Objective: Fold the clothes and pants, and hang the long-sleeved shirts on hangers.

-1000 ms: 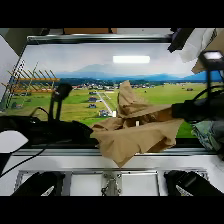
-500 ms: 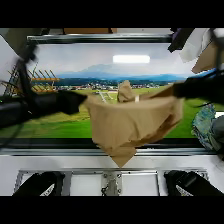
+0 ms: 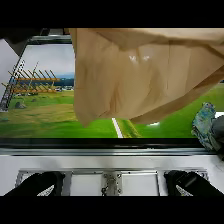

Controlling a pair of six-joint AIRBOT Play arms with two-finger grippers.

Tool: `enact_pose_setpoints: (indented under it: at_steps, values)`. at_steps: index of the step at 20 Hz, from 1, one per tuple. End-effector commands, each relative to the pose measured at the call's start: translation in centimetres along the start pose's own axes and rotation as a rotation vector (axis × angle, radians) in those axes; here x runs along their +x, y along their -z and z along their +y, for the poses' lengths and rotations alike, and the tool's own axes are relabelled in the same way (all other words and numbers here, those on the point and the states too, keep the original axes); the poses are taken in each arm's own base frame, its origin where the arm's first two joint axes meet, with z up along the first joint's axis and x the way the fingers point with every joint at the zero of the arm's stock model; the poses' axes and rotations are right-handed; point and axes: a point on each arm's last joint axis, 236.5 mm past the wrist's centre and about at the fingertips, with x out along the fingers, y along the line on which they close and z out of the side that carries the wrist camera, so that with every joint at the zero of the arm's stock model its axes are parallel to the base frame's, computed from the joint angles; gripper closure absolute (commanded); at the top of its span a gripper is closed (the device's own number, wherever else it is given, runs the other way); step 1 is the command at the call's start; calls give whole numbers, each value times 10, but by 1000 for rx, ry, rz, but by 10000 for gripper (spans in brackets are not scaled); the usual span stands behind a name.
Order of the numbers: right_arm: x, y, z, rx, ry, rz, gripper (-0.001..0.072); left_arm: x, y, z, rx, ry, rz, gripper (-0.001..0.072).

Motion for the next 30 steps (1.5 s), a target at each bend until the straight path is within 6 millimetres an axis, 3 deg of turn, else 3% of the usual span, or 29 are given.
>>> enact_pose_setpoints:
  at_steps: [1, 4, 7, 8, 11, 14, 16, 19, 20, 21, 22, 25, 28, 30]
  values:
    - [16, 78, -9, -71, 69, 285, 701, 19, 81, 26, -80, -54, 231, 694]
    - [16, 190, -13, -136, 108, 655, 701, 7, 195, 38, -197, -91, 517, 693]
    - [-5, 303, -1, -151, 79, 1035, 700, -20, 312, 32, -332, -117, 785, 693]
    - [-10, 330, 7, -138, 53, 1115, 700, -29, 345, 28, -365, -122, 851, 693]
    - [-19, 389, 19, -86, 30, 1257, 700, -55, 431, 11, -419, -124, 1037, 693]
    - [-26, 411, 17, -77, 53, 1317, 700, -70, 470, -1, -409, -109, 1143, 693]
    - [-26, 412, 18, -73, 47, 1320, 699, -64, 469, -3, -405, -101, 1114, 693]
    - [-26, 412, 18, -74, 47, 1321, 698, -47, 443, 4, -393, -96, 1016, 689]
    - [-26, 412, 18, -75, 48, 1321, 698, -42, 430, 8, -375, -91, 981, 457]
    - [-26, 412, 18, -75, 48, 1322, 697, -38, 416, 13, -382, -103, 942, 158]
    - [-26, 412, 18, -75, 48, 1322, 697, -34, 399, 21, -392, -121, 895, 42]
    - [-26, 412, 18, -75, 48, 1322, 697, -28, 336, 62, -380, -202, 719, 43]
    - [-26, 412, 18, -75, 48, 1322, 697, -47, 287, 140, -358, -416, 583, 43]
    - [-26, 412, 18, -75, 48, 1322, 698, -64, 273, 197, -373, -564, 556, 44]
